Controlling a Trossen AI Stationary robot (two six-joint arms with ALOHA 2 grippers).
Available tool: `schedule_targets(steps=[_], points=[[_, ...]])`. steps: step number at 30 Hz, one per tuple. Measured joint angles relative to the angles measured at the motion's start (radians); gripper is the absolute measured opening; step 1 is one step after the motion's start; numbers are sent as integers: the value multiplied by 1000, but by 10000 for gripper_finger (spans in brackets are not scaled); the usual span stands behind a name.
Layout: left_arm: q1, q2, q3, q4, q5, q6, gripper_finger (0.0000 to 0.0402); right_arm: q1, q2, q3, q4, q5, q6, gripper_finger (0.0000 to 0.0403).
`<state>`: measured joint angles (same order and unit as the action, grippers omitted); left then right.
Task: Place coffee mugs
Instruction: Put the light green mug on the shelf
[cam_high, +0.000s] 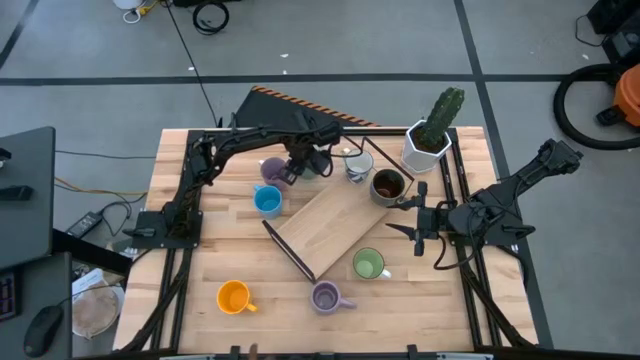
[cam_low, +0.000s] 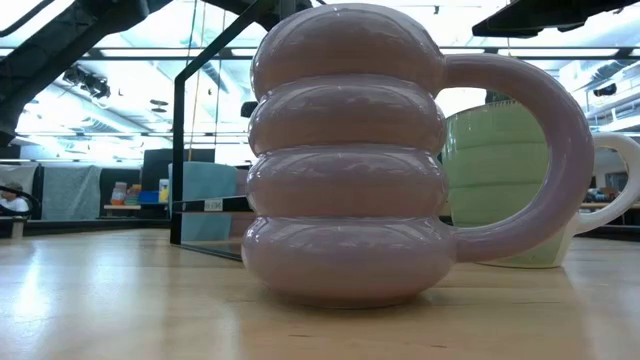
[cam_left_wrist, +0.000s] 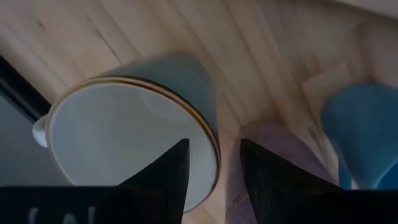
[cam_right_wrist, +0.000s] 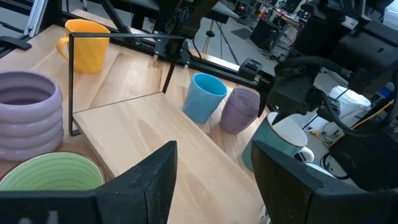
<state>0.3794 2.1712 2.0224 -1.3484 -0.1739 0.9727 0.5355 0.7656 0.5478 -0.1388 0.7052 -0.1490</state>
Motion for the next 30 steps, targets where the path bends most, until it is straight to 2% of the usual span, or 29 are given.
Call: schedule_targets(steps=[10,22,30], points=[[24,1,0,-16,1,162,149,0,0,0,-12,0,16,210],[29,38,-1,-6,-38,176,148,0,0,0,-13,0,16,210],[35,37,-1,-3,-39,165,129,0,0,0,-13,0,16,210]])
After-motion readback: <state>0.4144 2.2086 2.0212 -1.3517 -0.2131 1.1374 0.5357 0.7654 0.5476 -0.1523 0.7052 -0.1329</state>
